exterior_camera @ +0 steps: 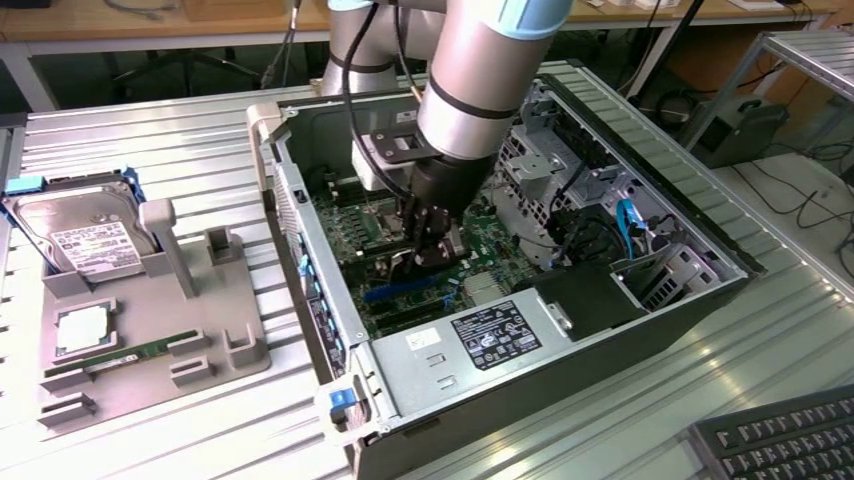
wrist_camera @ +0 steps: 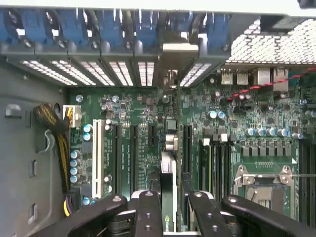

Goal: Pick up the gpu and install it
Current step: 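Insert the gpu into the slot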

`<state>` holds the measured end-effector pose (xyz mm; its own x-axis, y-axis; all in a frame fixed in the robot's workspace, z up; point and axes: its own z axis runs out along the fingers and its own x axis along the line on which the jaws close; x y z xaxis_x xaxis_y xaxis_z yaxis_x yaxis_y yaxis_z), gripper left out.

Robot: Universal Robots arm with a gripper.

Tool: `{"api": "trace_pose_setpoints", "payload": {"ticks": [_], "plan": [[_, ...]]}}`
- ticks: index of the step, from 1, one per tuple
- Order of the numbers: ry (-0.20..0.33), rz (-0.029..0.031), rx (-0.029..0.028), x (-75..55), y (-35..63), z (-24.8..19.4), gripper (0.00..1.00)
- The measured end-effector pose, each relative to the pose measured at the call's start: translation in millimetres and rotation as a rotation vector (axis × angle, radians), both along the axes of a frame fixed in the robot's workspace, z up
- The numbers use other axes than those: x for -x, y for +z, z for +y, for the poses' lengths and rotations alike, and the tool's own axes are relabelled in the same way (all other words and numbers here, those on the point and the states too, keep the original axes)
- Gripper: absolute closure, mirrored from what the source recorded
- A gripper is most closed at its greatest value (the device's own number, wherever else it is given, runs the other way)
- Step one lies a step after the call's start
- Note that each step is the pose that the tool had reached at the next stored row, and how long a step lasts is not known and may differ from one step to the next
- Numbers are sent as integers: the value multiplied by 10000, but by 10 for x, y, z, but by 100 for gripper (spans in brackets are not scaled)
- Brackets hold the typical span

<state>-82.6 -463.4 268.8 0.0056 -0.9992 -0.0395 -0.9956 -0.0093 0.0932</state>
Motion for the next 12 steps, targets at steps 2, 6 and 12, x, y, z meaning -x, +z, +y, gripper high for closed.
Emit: {"api": "trace_pose_setpoints", "payload": {"ticks": [2, 6, 12], "plan": [[-241, 46, 1, -75, -1, -8, 74], [-313, 121, 4, -16, -12, -13, 74], [212, 201, 16, 58, -128, -25, 74]]}}
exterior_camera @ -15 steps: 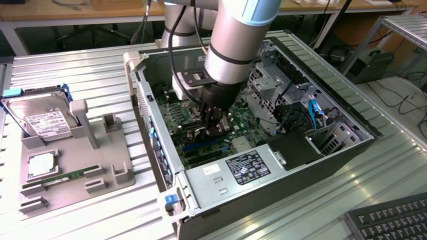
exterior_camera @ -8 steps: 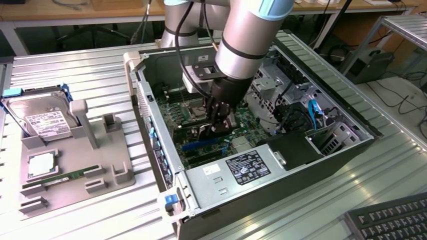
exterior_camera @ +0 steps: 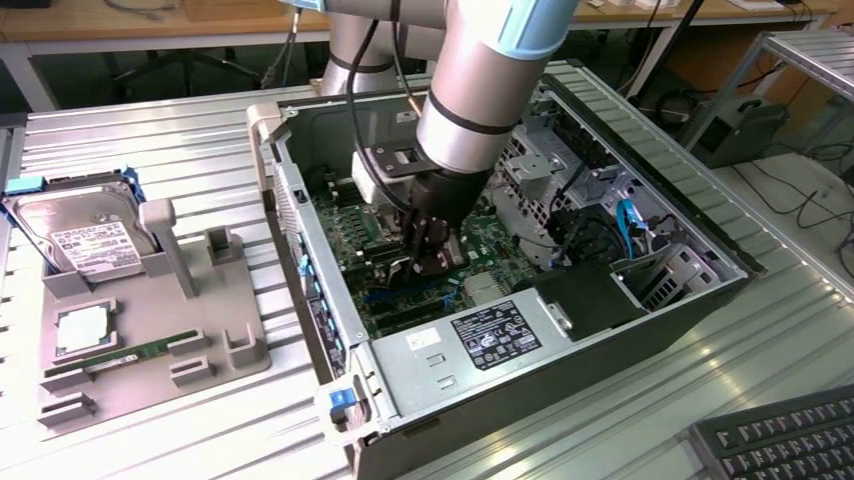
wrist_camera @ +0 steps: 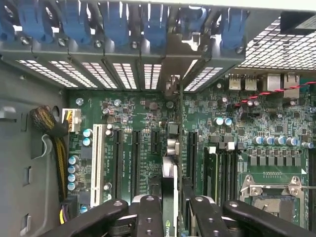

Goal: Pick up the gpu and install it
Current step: 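Insert the gpu into the slot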

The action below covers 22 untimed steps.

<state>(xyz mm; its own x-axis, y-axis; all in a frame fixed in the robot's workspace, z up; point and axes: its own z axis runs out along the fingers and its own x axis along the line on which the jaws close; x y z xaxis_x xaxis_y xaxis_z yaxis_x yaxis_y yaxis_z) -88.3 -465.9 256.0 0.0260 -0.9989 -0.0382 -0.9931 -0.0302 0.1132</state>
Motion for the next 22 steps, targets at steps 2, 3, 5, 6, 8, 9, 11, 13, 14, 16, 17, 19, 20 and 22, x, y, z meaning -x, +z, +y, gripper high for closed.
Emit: {"api": "trace_pose_setpoints", "payload": {"ticks": [2, 3, 5, 6, 8, 9, 11, 13, 14, 16, 17, 19, 20, 22], "plan": [[-1, -3, -10, 0, 10, 1, 66], [0, -1, -4, 0, 50, 0, 66], [0, -1, -6, 0, 135, 0, 66], [0, 0, -4, 0, 186, 0, 66], [1, -1, -6, 0, 269, 0, 66], [2, -13, -8, 1, 307, 0, 66], [0, -88, -15, 19, 336, 0, 68], [1, -220, -16, 42, 337, 1, 74], [0, -318, -19, 54, 336, 3, 74], [1, -480, -22, 99, 334, 3, 87], [1, -544, -22, 128, 331, 5, 89], [0, -588, -23, 171, 328, 18, 89], [1, -588, -21, 173, 328, 38, 89], [2, -589, -22, 172, 328, 50, 89]]}}
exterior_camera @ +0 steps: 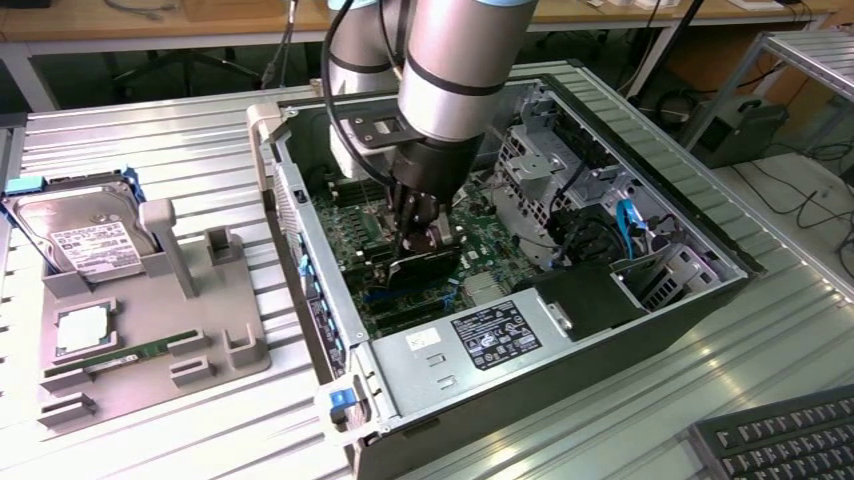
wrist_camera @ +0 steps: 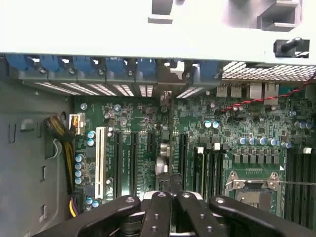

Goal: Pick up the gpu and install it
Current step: 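Insert the gpu into the slot, then press down on the gpu until it lock into place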

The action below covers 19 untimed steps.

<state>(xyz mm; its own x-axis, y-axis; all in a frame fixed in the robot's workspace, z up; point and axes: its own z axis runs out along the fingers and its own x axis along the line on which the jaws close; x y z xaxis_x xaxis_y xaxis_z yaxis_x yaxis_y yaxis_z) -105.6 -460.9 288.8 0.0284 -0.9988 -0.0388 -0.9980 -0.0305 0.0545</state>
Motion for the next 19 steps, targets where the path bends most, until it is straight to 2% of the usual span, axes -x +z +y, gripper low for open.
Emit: {"api": "trace_pose_setpoints", "payload": {"ticks": [13, 19], "plan": [[0, 0, 0, 0, 0, 0, 89], [-1, -11, -8, 0, -71, 34, 89]]}}
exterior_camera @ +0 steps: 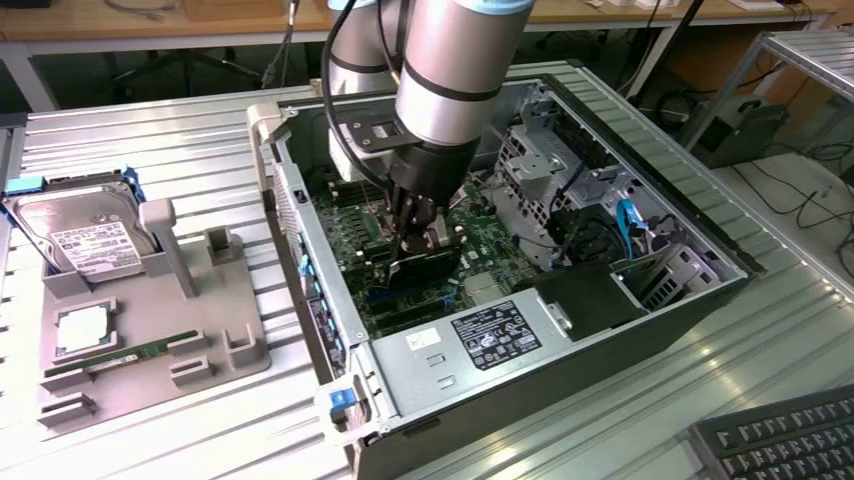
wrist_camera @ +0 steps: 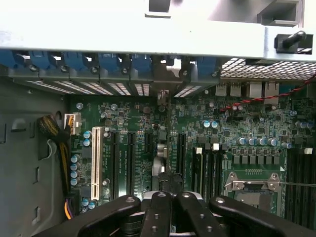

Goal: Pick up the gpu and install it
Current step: 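Press down on the gpu until it lock into place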

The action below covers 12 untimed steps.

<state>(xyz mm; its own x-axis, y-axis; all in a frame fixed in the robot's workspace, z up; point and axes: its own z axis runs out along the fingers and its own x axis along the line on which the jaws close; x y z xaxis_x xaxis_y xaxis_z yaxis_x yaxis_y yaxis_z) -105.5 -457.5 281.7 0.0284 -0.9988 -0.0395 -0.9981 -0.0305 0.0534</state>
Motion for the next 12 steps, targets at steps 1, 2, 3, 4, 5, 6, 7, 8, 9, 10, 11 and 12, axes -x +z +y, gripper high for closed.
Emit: {"api": "trace_pose_setpoints", "payload": {"ticks": [1, 2, 3, 4, 5, 6, 7, 8, 9, 10, 11, 12], "plan": [[1, -2, -1, 0, -19, 0, 89], [1, -3, -1, 0, -37, 0, 89], [1, -4, 3, 0, -53, 0, 89], [0, -5, 6, 1, -68, 0, 89], [1, -8, 11, 1, -82, -1, 89], [0, -20, 1, 0, -96, 0, 89], [0, -27, -4, 1, -108, 1, 89], [0, -27, 3, 2, -111, 0, 89], [0, -27, 4, 3, -111, 0, 89], [0, -27, 4, 4, -112, 0, 89], [0, -28, 3, 4, -111, 0, 89], [0, -34, -9, 4, -101, 1, 89]]}}
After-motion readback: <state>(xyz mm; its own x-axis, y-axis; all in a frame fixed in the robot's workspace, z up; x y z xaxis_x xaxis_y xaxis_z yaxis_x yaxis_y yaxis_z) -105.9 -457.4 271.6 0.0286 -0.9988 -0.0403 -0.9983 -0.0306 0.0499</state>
